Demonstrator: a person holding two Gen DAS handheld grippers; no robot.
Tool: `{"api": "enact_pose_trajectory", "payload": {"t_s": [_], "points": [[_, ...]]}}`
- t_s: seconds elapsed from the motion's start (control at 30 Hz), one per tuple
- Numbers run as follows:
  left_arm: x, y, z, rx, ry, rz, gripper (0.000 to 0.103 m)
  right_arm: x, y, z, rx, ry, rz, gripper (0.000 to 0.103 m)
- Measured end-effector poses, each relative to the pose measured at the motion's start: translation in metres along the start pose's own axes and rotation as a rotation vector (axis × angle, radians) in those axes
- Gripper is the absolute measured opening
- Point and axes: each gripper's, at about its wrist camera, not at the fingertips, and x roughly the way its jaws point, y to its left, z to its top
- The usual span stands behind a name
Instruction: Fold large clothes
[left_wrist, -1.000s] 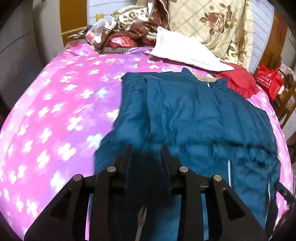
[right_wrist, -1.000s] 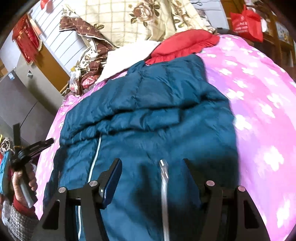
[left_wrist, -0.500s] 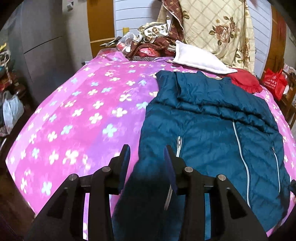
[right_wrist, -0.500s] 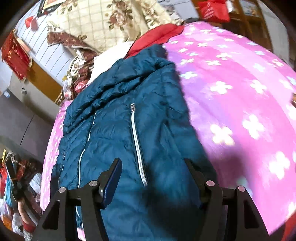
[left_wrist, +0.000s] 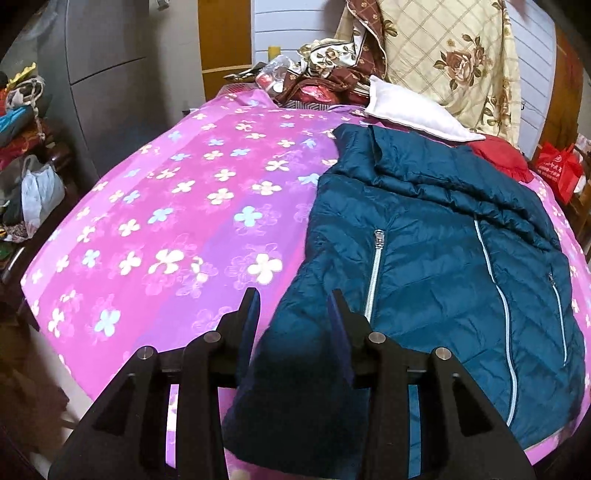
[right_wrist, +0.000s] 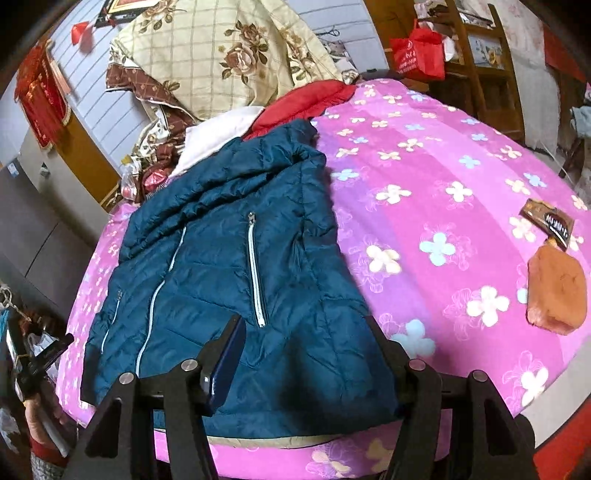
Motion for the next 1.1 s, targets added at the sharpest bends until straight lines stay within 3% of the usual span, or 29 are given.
{"api": "enact_pose_trajectory", "payload": {"t_s": [0.1,0.6,0.8,0.93,1.1], "points": [[0.000,0.006,-0.002,-0.004,0.008,0.007,0.037,0.007,-0.002,-0.002,0.008,0.040,0.004,0.062],[0.008,0.042,-0.009,-0.112,0.033,0.023,0.037,0.017,-0.011,-0.008,0.024,0.082,-0.043,0.062],[0.018,0.049,-0.014,-0.121,0.080,-0.020,0.038,0.021,-0.015,-0.009,0.032,0.085,-0.055,0.062],[0.020,0.053,-0.016,-0.153,0.081,-0.085,0.052,0.019,-0.021,-0.006,0.051,0.057,-0.069,0.062],[0.024,0.054,-0.016,-0.147,0.079,-0.087,0.053,0.021,-0.034,-0.001,0.084,0.056,-0.095,0.062]]}}
